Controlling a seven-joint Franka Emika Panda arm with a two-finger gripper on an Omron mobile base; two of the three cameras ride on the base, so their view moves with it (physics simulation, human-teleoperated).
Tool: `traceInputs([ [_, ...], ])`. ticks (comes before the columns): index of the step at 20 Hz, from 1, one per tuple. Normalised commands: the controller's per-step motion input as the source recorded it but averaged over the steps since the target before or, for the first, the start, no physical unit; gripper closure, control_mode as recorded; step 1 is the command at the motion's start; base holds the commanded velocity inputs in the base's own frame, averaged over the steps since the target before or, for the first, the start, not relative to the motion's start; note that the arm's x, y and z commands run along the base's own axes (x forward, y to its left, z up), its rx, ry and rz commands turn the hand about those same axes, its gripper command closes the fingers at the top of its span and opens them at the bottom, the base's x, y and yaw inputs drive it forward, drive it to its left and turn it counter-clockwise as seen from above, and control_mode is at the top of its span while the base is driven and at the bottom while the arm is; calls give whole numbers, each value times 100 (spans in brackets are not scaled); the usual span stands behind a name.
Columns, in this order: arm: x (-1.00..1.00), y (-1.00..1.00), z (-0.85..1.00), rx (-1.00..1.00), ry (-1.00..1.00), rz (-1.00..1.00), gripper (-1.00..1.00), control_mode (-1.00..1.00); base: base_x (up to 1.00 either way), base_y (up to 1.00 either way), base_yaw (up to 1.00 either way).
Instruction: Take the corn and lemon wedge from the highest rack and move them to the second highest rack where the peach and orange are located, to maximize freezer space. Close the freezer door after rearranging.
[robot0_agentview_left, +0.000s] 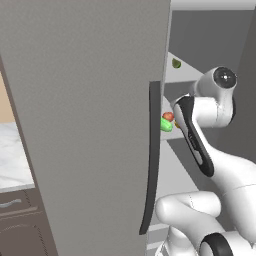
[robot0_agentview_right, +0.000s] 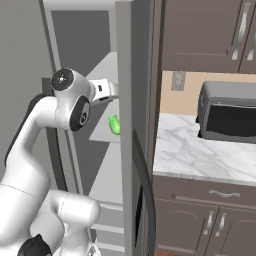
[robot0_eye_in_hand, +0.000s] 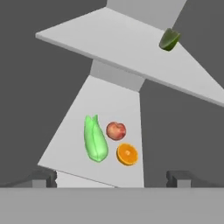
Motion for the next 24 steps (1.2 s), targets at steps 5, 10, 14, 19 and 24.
traceInputs([
  [5,0,-12,31,0,-2,-2,-100,-100,0,0,0],
  [10,0,-3,7,0,0,0,-100,-100,0,0,0],
  [14,0,0,3,0,0,0,-100,-100,0,0,0],
  [19,0,-10,4,8,2,-3,-100,-100,0,0,0],
  [24,36,0,13,20,-3,-8,-100,-100,0,0,0],
])
